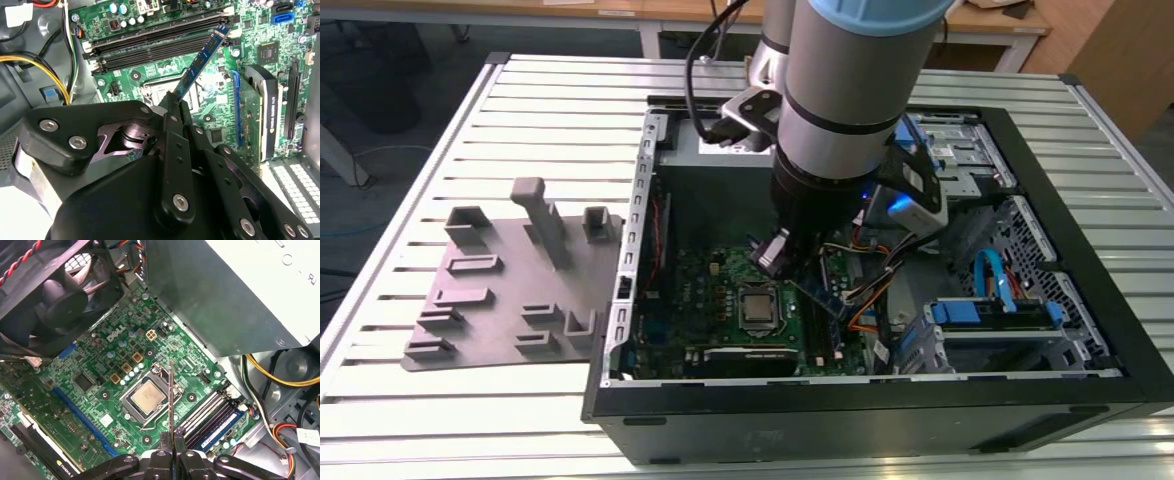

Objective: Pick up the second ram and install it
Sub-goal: 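Insert the second ram into the second slot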

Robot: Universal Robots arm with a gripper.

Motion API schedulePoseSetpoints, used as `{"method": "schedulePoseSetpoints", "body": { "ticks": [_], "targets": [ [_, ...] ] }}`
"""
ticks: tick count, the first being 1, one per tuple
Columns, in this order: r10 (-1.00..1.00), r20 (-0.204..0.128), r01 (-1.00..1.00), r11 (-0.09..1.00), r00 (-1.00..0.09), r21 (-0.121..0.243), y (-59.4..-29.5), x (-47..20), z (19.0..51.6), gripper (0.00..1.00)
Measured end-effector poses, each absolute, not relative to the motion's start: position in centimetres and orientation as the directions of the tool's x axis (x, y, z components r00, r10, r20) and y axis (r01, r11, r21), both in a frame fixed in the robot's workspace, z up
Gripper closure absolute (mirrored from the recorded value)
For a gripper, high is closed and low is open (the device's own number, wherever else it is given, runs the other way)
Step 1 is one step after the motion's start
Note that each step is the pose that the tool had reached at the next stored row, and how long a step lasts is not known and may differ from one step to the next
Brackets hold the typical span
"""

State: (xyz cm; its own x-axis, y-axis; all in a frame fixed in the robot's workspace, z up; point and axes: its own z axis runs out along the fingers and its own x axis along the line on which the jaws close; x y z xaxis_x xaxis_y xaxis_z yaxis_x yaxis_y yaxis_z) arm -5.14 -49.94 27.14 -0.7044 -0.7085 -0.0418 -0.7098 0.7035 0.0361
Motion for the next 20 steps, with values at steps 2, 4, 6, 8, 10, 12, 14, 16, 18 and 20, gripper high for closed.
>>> {"method": "schedulePoseSetpoints", "body": {
  "ticks": [2, 4, 6, 8, 10, 12, 14, 16, 18, 20],
  "targets": [
    [-0.698, -0.042, -0.699, 0.714, -0.715, 0.036, -49.94, -5.14, 27.14, 0.89],
    [-0.688, -0.042, -0.689, 0.724, -0.725, 0.036, -49.94, -5.14, 27.14, 0.89],
    [-0.677, -0.042, -0.679, 0.733, -0.734, 0.036, -49.95, -5.14, 27.13, 0.89],
    [-0.669, -0.042, -0.67, 0.741, -0.742, 0.036, -49.95, -5.14, 27.13, 0.89],
    [-0.662, -0.042, -0.663, 0.747, -0.748, 0.036, -49.95, -5.14, 27.13, 0.89],
    [-0.656, -0.042, -0.657, 0.753, -0.754, 0.036, -49.95, -5.14, 27.13, 0.89],
    [-0.65, -0.042, -0.651, 0.758, -0.759, 0.036, -49.95, -5.14, 27.12, 0.89],
    [-0.644, -0.042, -0.645, 0.763, -0.764, 0.036, -49.95, -5.14, 27.12, 0.89],
    [-0.638, -0.042, -0.64, 0.768, -0.768, 0.036, -49.95, -5.14, 27.12, 0.89],
    [-0.632, -0.042, -0.634, 0.773, -0.773, 0.036, -49.95, -5.14, 27.12, 0.89]
  ]
}}
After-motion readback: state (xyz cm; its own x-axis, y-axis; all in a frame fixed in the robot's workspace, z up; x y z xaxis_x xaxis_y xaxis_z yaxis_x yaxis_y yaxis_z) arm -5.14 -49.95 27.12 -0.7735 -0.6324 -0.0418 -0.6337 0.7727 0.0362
